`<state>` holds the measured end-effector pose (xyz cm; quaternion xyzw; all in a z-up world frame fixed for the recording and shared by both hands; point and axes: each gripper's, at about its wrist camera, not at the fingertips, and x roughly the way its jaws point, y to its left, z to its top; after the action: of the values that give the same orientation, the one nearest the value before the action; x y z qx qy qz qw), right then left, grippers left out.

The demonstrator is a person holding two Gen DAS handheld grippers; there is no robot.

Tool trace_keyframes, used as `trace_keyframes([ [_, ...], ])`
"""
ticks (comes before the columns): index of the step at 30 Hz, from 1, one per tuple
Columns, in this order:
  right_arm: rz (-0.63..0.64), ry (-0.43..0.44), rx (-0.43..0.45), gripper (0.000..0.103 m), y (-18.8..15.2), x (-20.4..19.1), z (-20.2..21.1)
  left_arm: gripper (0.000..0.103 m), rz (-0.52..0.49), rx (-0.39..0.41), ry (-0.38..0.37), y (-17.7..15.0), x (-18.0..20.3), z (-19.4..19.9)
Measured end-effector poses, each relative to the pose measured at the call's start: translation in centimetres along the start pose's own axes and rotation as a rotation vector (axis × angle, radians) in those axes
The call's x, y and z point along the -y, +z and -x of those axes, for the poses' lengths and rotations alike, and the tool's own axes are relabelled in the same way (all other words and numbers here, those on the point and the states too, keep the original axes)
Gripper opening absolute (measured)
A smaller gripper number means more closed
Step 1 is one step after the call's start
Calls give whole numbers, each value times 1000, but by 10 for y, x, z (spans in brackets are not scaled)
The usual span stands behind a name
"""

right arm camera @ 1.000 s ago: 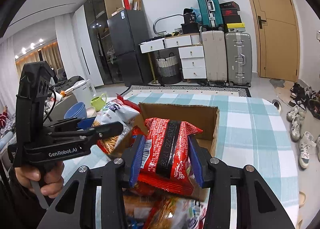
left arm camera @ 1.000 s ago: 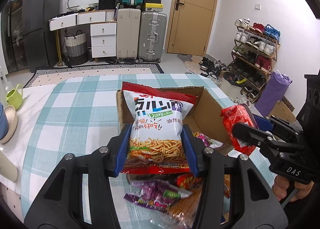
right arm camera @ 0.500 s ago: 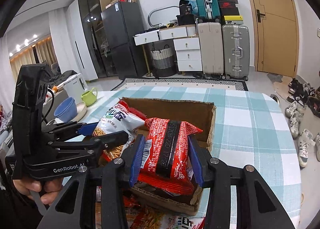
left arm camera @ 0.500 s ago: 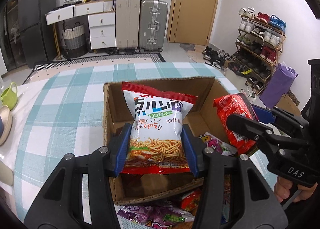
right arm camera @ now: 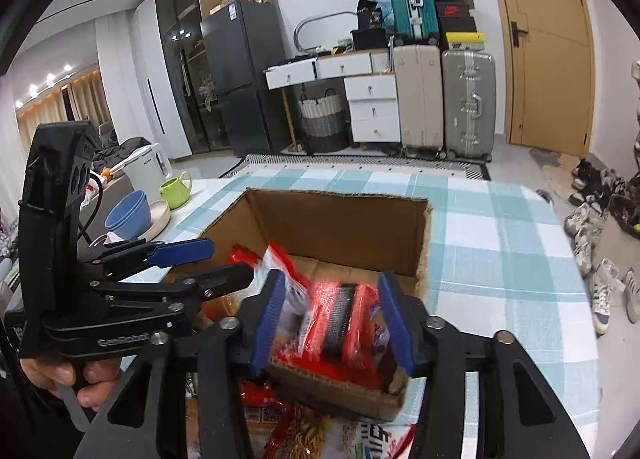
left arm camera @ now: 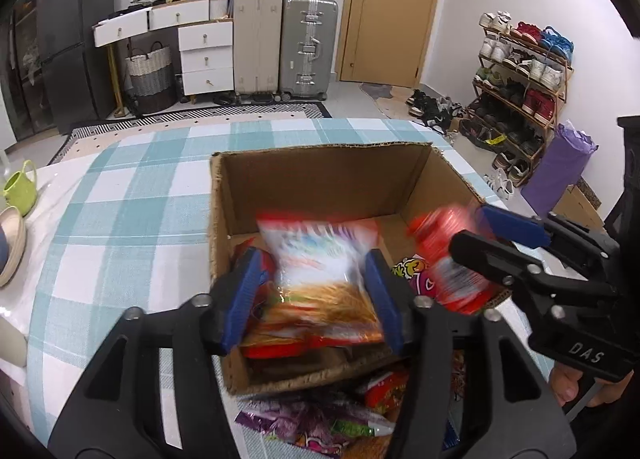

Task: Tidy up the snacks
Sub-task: 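Open the left gripper into the box while the right releases the red-and-black snack inside, then withdraw both grippers from the box toward the remaining snacks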

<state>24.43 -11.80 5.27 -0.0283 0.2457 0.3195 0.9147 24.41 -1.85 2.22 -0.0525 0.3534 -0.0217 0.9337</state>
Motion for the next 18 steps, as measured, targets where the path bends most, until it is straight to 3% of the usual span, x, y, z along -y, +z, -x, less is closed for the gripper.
trace_keyframes([
  [1,-4,-4,6,64,-1,1,5,62,1,3,-14,0,0,4],
  [2,-8,-5,12,79,-2,2,9,75,4,12,-5,0,0,9],
  [3,-16,-8,24,91,-4,4,15,80,6,23,-4,-1,0,15],
  [6,-33,-16,34,102,-9,8,30,90,5,52,1,-3,0,32],
  [8,-46,-43,31,102,-15,12,38,102,1,65,18,-7,-1,43],
  [12,-62,-90,14,102,-30,15,50,102,13,79,11,-20,-6,64],
  [18,-81,-85,-2,102,-52,14,64,102,14,67,20,-48,-12,92],
])
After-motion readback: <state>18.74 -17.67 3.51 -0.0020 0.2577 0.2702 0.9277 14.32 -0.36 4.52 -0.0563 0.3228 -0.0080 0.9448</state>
